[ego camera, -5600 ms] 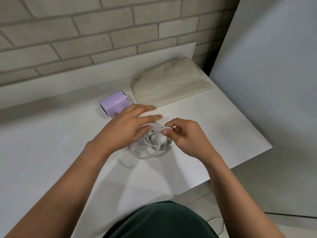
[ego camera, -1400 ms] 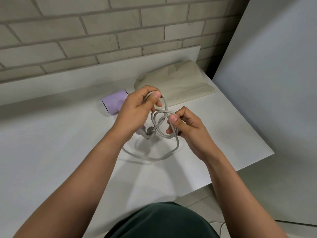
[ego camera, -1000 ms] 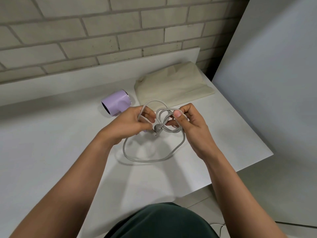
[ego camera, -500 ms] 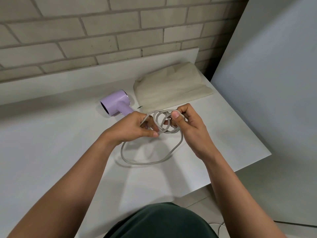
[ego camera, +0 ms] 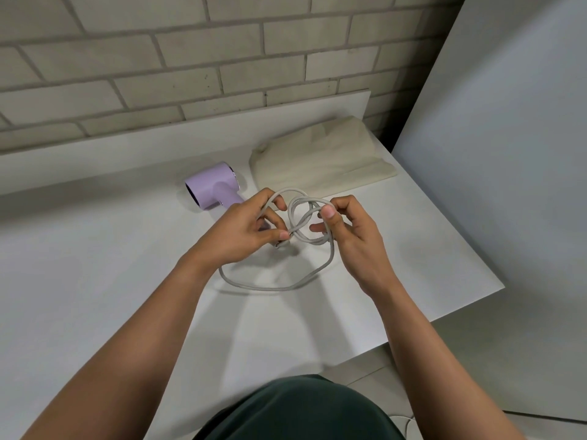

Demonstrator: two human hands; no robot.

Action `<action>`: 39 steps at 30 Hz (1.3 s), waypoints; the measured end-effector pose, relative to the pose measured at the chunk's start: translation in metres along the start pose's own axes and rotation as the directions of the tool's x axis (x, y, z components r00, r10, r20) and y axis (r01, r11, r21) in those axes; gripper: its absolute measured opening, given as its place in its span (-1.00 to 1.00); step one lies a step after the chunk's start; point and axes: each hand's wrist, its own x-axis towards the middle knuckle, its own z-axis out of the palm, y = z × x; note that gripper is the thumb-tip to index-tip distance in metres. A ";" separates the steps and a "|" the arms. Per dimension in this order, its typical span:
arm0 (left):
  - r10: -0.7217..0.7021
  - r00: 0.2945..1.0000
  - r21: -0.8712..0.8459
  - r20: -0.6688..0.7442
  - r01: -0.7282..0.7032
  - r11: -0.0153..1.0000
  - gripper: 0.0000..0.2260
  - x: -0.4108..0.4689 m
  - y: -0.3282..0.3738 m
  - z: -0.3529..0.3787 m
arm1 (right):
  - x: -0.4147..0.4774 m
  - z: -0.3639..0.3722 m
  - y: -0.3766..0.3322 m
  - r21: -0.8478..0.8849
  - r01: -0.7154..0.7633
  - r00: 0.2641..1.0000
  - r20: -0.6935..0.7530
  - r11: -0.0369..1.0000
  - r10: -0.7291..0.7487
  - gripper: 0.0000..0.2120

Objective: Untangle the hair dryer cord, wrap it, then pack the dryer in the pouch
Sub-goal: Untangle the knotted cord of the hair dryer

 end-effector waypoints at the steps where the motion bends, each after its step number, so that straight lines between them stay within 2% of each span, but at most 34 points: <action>1: 0.011 1.000 0.015 0.004 -0.011 1.000 -0.69 0.001 -0.001 0.000 | 0.000 0.000 0.000 0.015 -0.006 1.000 0.005 1.000 0.006 -0.81; 5: 0.067 0.997 0.082 -0.024 -0.065 0.995 -0.71 -0.001 -0.005 0.005 | 0.001 -0.002 0.000 0.081 -0.033 0.999 0.042 0.996 0.030 -0.77; 8: 0.131 0.986 0.123 -0.103 -0.118 0.985 -0.72 -0.004 -0.008 0.014 | 0.002 -0.006 -0.001 0.065 -0.027 0.998 0.063 0.998 0.023 -0.79; 11: 0.156 0.968 0.116 -0.195 -0.135 0.984 -0.71 -0.007 -0.010 0.023 | 0.005 -0.007 -0.002 0.009 0.001 0.999 0.048 1.000 -0.002 -0.82; 13: 0.117 0.966 0.050 -0.232 -0.109 0.993 -0.72 -0.005 -0.014 0.026 | 0.006 -0.006 -0.002 -0.009 0.022 0.999 0.026 1.000 -0.021 -0.83; 16: 0.027 0.984 -0.071 -0.174 -0.040 0.997 -0.76 0.000 -0.017 0.022 | 0.004 -0.003 0.000 0.030 0.044 0.999 0.015 0.999 -0.045 -0.83; 20: 0.034 0.995 -0.024 -0.095 -0.037 0.999 -0.71 -0.001 -0.018 0.016 | 0.002 0.001 0.007 0.106 0.024 0.999 0.045 0.994 -0.029 -0.82; 23: 0.026 0.995 0.030 -0.093 -0.023 0.999 -0.68 -0.002 -0.020 0.016 | -0.001 0.003 0.009 0.117 0.039 0.994 0.095 0.992 -0.050 -0.86; 27: -0.006 0.995 0.059 -0.100 0.012 0.998 -0.79 -0.003 -0.020 0.014 | -0.002 0.003 0.006 0.136 0.082 0.985 0.137 0.987 -0.100 -0.87; 30: -0.020 0.996 0.049 -0.086 0.024 0.999 -0.89 -0.005 -0.017 0.010 | -0.001 0.000 0.003 0.075 0.103 0.981 0.158 0.992 -0.113 -0.88; 34: -0.010 0.995 0.054 -0.104 0.015 0.998 -0.87 -0.008 -0.016 0.011 | 0.002 -0.005 0.006 -0.161 0.159 0.978 0.162 0.974 -0.133 -0.89; 36: 0.058 0.981 0.110 -0.184 -0.038 0.993 -0.89 -0.009 -0.015 0.016 | 0.002 -0.006 0.009 -0.252 0.185 0.976 0.155 0.950 -0.149 -0.88; 39: 0.179 0.937 0.236 -0.300 -0.109 0.966 -0.91 -0.009 -0.010 0.017 | 0.002 -0.007 0.014 -0.279 0.157 0.986 0.095 0.947 -0.136 -0.86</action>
